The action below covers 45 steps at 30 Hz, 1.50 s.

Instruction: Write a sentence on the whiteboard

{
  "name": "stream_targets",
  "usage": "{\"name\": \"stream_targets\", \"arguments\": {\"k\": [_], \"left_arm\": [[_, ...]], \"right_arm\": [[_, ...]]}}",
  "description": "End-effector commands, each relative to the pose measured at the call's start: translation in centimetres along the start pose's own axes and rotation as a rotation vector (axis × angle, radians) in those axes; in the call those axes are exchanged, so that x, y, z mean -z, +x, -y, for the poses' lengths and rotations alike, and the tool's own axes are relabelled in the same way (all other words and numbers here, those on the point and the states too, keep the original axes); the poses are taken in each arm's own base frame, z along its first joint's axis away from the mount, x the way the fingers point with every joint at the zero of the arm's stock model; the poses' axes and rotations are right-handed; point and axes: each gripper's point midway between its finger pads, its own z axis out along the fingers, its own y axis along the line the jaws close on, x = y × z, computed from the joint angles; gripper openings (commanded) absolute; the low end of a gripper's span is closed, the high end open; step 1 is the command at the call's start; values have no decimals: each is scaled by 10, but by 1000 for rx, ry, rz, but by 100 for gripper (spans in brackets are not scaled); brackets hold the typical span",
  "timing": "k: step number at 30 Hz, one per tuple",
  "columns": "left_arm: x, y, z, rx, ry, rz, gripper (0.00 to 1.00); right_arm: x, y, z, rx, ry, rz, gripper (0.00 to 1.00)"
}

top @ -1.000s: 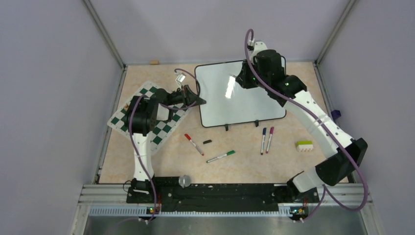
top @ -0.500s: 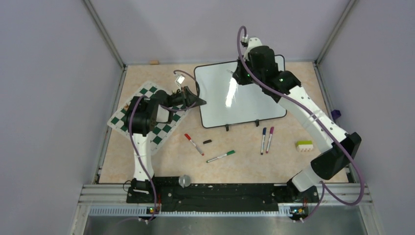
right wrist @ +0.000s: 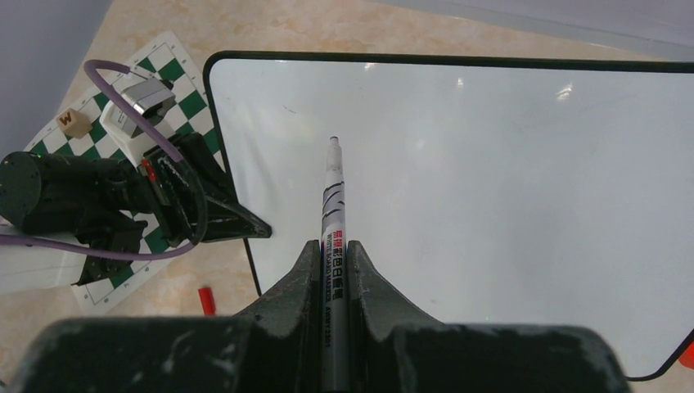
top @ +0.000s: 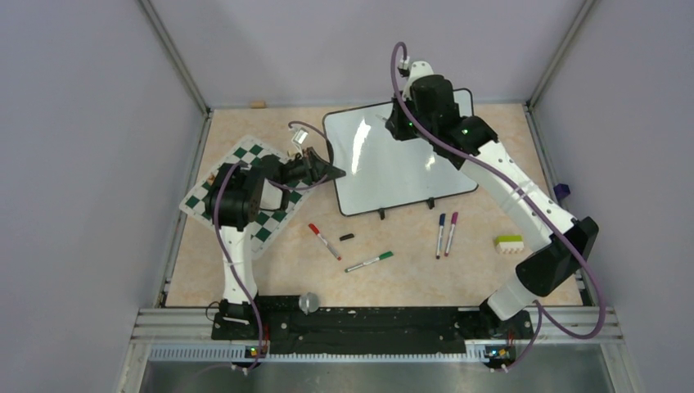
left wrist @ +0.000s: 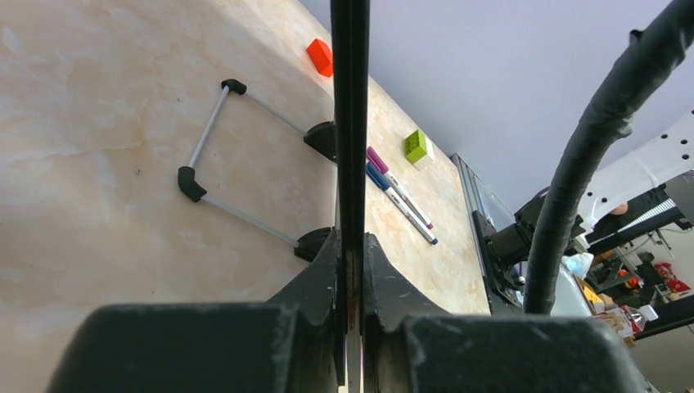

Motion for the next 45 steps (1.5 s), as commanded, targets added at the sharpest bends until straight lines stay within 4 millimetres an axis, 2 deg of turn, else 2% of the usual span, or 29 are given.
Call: {"name": "stream_targets", "arguments": {"k": [1,18,22,30,45], "left_arm": [[-10,0,15,-71,74,-43,0],[-15,4,19,-44,91,-62,0],[-15,5,18,-42,94,-68,0],[-16,3,19,-55,110,-85,0],[-13,14,19,-37,120,-121,0]], "right_arm": [[6,-27,-9,-17,-15,73,0],[2,-35,-11,-24,-7,71,0],[-5,-33,-20,-18,-31,49,0],[-22,-32,-53,42,-105,26,0],[-57,-18,-76,73,-119,-19,0]]}}
